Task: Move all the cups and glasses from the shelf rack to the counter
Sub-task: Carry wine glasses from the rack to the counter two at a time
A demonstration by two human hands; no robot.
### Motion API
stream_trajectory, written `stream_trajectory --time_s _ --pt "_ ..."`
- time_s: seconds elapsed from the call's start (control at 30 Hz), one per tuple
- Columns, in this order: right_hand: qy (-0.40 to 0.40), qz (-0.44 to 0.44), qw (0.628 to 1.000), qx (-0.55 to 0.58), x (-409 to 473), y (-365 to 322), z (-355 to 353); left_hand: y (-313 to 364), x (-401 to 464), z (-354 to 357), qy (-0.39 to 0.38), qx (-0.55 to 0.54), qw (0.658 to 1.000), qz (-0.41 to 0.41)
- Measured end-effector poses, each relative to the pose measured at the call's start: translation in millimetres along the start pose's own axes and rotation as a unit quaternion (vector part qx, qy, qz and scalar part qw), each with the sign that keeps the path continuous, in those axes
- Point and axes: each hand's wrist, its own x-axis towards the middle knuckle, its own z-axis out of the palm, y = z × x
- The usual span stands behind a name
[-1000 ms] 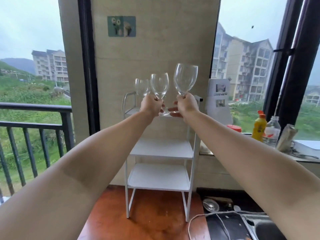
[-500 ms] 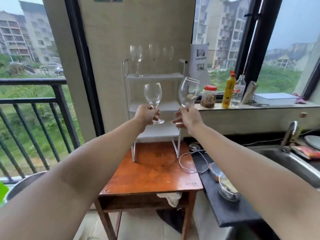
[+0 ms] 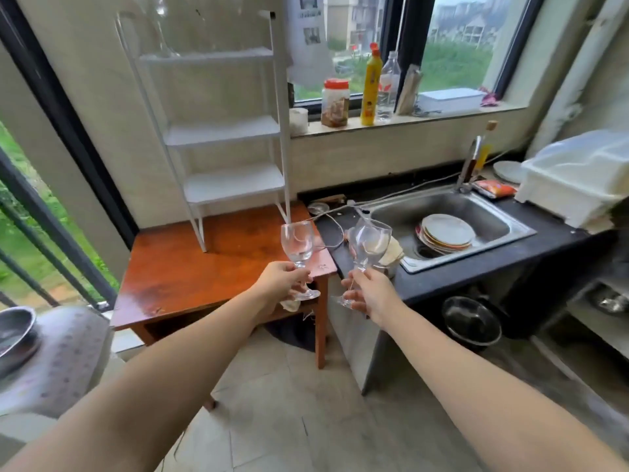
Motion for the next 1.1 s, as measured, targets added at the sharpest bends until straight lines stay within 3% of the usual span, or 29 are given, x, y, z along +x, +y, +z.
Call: stream_trajectory --time_s 0.23,0.5,0.83,1.1 --pt "0.085 0.068 0.994 0.015 -39.4 80.3 -84.4 -53.4 -27.9 97.1 -0.08 0.014 0.995 -0.049" --pt "0.203 0.087 0.974 0.053 -133.5 137.4 -220.8 -79.4 -93.6 240.8 -0.197 0.046 0.976 -0.076" --pt "0.349 0.103 0.926 0.102 -262.5 197.5 -375.7 -83.5 -207.2 432.3 -0.348 0.097 0.931 -0.051" --pt "0.439 0.098 0.877 0.171 -297.8 212.8 -462.2 -57.2 -230.3 553.5 -0.436 0.167 0.884 -0.016"
